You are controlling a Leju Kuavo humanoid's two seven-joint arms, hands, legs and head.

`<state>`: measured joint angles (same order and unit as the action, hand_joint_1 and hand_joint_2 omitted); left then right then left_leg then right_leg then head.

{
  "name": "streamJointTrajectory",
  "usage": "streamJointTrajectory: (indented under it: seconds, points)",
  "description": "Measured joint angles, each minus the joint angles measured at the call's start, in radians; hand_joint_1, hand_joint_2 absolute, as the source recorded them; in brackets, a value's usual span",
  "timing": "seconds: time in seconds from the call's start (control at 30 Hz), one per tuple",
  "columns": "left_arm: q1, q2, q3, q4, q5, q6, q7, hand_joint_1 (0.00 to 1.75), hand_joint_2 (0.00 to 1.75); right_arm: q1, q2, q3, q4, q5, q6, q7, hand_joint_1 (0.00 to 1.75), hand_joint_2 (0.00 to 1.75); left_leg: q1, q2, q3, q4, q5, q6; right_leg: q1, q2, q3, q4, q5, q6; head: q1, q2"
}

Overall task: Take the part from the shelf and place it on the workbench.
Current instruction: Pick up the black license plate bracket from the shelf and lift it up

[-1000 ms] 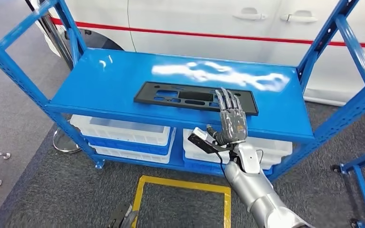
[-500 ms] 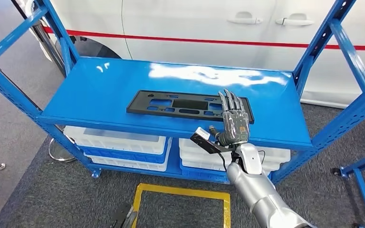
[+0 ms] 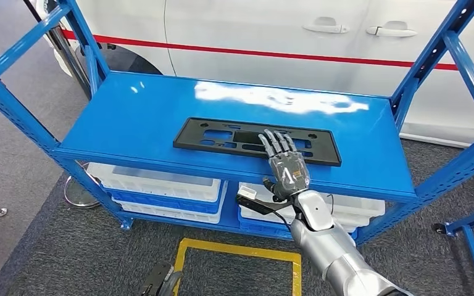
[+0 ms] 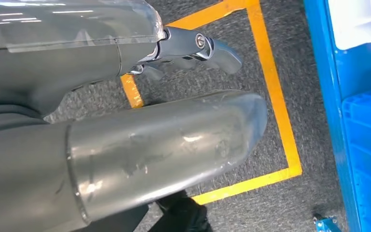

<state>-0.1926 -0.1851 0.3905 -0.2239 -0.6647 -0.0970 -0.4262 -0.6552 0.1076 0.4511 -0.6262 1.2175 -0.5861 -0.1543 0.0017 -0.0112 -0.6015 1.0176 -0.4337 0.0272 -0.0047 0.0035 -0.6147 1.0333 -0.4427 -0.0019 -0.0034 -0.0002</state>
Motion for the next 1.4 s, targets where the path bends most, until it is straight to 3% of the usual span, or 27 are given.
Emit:
streamJointTrajectory:
  seconds: [0.13,0.17,0.23,0.3,0.33,0.37,0.4,0.47,0.5,0.63,0.7,0.77,0.8,0.83,0.87,0.93,1.0,1.07,1.13,1.2,1.27,1.3,1.33,1.37,1.4]
  points:
    - [-0.002,0.0,0.0,0.0,-0.003,-0.006,-0.008,0.0,0.0,-0.008,0.015,0.036,0.022,0.003,0.0,0.008,0.0,1.75,0.001,0.002,-0.004,0.017,-0.017,-0.022,-0.005,0.0,0.011,-0.015,0.002,-0.017,0.0,0.0]
    - [-0.003,0.0,0.0,0.0,-0.003,-0.006,-0.009,0.0,0.0,-0.011,0.02,0.043,0.026,0.002,-0.001,0.009,0.0,1.75,0.002,0.003,-0.019,0.053,-0.038,-0.028,-0.009,0.0,0.016,-0.019,0.002,-0.022,-0.001,0.0]
    - [-0.003,0.0,0.0,0.0,-0.004,-0.005,-0.009,0.0,0.0,-0.015,0.027,0.055,0.033,0.0,-0.002,0.01,0.0,1.75,0.007,0.005,-0.083,0.179,-0.096,-0.037,-0.009,-0.002,0.021,-0.02,-0.002,-0.028,-0.002,0.0]
    - [0.0,0.001,0.0,0.0,-0.004,-0.005,-0.009,0.0,0.0,-0.015,0.029,0.063,0.041,-0.004,-0.002,0.011,0.0,1.75,0.01,0.005,-0.139,0.276,-0.118,-0.042,-0.008,-0.003,0.025,-0.017,-0.009,-0.028,-0.002,0.0]
    - [0.002,0.001,0.0,0.0,-0.004,-0.005,-0.009,0.0,0.0,-0.015,0.029,0.067,0.044,-0.007,-0.002,0.012,0.0,1.75,0.011,0.005,-0.142,0.272,-0.099,-0.043,-0.008,-0.003,0.028,-0.015,-0.013,-0.027,-0.002,0.0]
    - [0.004,0.002,0.0,0.0,-0.004,-0.005,-0.009,0.0,0.0,-0.015,0.029,0.069,0.046,-0.013,-0.002,0.013,0.0,1.75,0.011,0.006,-0.124,0.227,-0.064,-0.042,-0.009,-0.003,0.034,-0.014,-0.018,-0.025,-0.002,0.0]
    - [0.005,0.002,0.0,0.0,-0.003,-0.005,-0.009,0.0,0.0,-0.015,0.029,0.07,0.047,-0.024,-0.003,0.013,0.0,1.75,0.011,0.006,-0.091,0.155,-0.024,-0.039,-0.009,-0.003,0.041,-0.012,-0.024,-0.022,-0.002,0.0]
    - [0.005,0.003,0.0,0.0,-0.002,-0.005,-0.01,0.0,0.0,-0.018,0.031,0.069,0.048,-0.069,-0.004,0.008,0.0,1.75,0.007,0.007,-0.031,0.036,0.017,-0.031,-0.006,-0.003,0.05,-0.012,-0.034,-0.014,-0.002,0.0]
    - [0.006,0.003,0.0,0.0,-0.001,-0.004,-0.01,0.0,0.0,-0.019,0.033,0.065,0.048,-0.102,-0.006,0.003,0.0,1.75,0.005,0.007,-0.017,0.007,0.019,-0.026,-0.004,-0.002,0.052,-0.013,-0.036,-0.009,-0.002,0.0]
    - [0.014,0.004,0.0,0.0,-0.001,-0.004,-0.015,0.0,0.0,-0.023,0.039,0.045,0.044,-0.175,-0.013,-0.01,0.0,1.75,0.006,0.005,0.003,-0.013,0.009,-0.001,-0.004,-0.002,0.052,0.008,-0.04,0.012,-0.001,0.0]
    - [0.013,0.004,0.001,0.0,-0.001,-0.004,-0.016,0.0,0.0,-0.027,0.039,0.039,0.043,-0.179,-0.014,-0.009,0.0,1.75,0.008,0.005,0.015,-0.018,0.005,0.01,-0.006,-0.002,0.01,0.089,-0.079,0.018,0.0,0.0]
    - [0.013,0.004,0.001,0.0,-0.001,-0.004,-0.017,0.0,0.0,-0.026,0.038,0.036,0.042,-0.179,-0.014,-0.009,0.0,1.75,0.006,0.005,0.022,-0.017,-0.002,0.016,-0.007,-0.003,-0.069,0.217,-0.13,0.021,0.0,0.0]
    - [0.014,0.004,0.001,0.0,0.0,-0.004,-0.016,0.0,0.0,-0.023,0.038,0.036,0.043,-0.178,-0.014,-0.008,0.0,1.75,0.005,0.005,0.026,-0.016,-0.006,0.018,-0.007,-0.003,-0.102,0.259,-0.138,0.022,0.0,0.0]
    - [0.016,0.004,0.001,0.0,0.0,-0.002,-0.014,0.0,0.0,-0.021,0.037,0.035,0.043,-0.176,-0.015,-0.007,0.0,1.75,0.004,0.004,0.032,-0.014,-0.011,0.018,-0.007,-0.003,-0.12,0.266,-0.125,0.021,0.0,0.0]
    - [0.016,0.004,0.002,0.0,0.0,0.001,-0.011,0.0,0.0,-0.019,0.037,0.035,0.043,-0.173,-0.017,-0.006,0.0,1.75,0.003,0.003,0.04,-0.013,-0.017,0.017,-0.007,-0.003,-0.118,0.235,-0.089,0.019,0.0,0.0]
    - [0.016,0.002,0.002,0.0,0.0,0.009,-0.004,0.0,0.0,-0.019,0.036,0.035,0.044,-0.166,-0.021,-0.003,0.0,1.75,0.001,0.002,0.057,-0.012,-0.031,0.014,-0.004,-0.003,-0.075,0.103,0.005,0.009,-0.001,0.0]
    - [0.013,0.0,0.002,0.0,0.0,0.014,-0.002,0.0,0.0,-0.02,0.036,0.035,0.045,-0.159,-0.026,-0.001,0.0,1.75,0.0,0.002,0.061,-0.011,-0.042,0.006,0.003,-0.003,-0.048,0.009,0.041,-0.003,0.0,0.0]
    - [0.011,0.0,0.002,0.0,0.001,0.015,-0.003,0.0,0.0,-0.018,0.035,0.035,0.046,-0.156,-0.028,-0.001,0.88,1.75,-0.001,0.003,0.062,-0.006,-0.046,-0.006,0.007,-0.001,-0.046,-0.009,0.037,-0.011,-0.001,0.0]
    - [0.011,0.0,0.002,0.0,0.0,0.016,-0.007,0.0,0.0,-0.018,0.035,0.035,0.046,-0.154,-0.028,-0.001,1.75,1.75,0.0,0.004,0.063,0.008,-0.059,-0.018,0.002,0.0,-0.033,-0.015,0.041,-0.021,-0.001,0.0]
    - [0.007,0.0,0.002,0.0,-0.001,0.02,-0.009,0.0,0.0,-0.021,0.036,0.035,0.046,-0.153,-0.027,-0.004,1.75,1.75,0.004,0.006,0.032,0.079,-0.099,-0.029,-0.003,-0.001,-0.019,-0.021,0.039,-0.03,-0.002,0.0]
    - [0.004,0.0,0.002,0.0,-0.002,0.022,-0.014,0.0,0.0,-0.021,0.037,0.035,0.046,-0.155,-0.026,-0.008,1.75,1.75,0.008,0.006,-0.038,0.207,-0.155,-0.04,-0.002,-0.002,-0.014,-0.02,0.034,-0.035,-0.002,0.0]
    - [0.004,0.0,0.002,0.0,-0.002,0.023,-0.017,0.0,0.0,-0.02,0.037,0.035,0.047,-0.157,-0.026,-0.01,1.75,1.75,0.01,0.006,-0.07,0.255,-0.169,-0.044,-0.002,-0.002,-0.013,-0.019,0.031,-0.035,-0.002,0.0]
    - [0.004,0.0,0.002,0.0,-0.003,0.023,-0.02,0.0,0.0,-0.019,0.037,0.035,0.047,-0.159,-0.027,-0.011,1.75,1.75,0.011,0.006,-0.089,0.273,-0.165,-0.047,-0.002,-0.001,-0.013,-0.017,0.029,-0.035,-0.002,0.0]
    - [0.004,0.0,0.002,0.0,-0.003,0.023,-0.023,0.0,0.0,-0.018,0.037,0.035,0.047,-0.161,-0.027,-0.013,1.75,1.75,0.012,0.006,-0.087,0.251,-0.139,-0.047,-0.002,0.0,-0.011,-0.014,0.025,-0.034,-0.002,0.0]
    - [0.003,0.001,0.002,0.0,-0.003,0.023,-0.025,0.0,0.0,-0.018,0.037,0.035,0.048,-0.162,-0.028,-0.015,1.75,1.75,0.012,0.006,-0.068,0.193,-0.096,-0.045,-0.002,0.0,-0.008,-0.012,0.022,-0.032,-0.002,0.0]
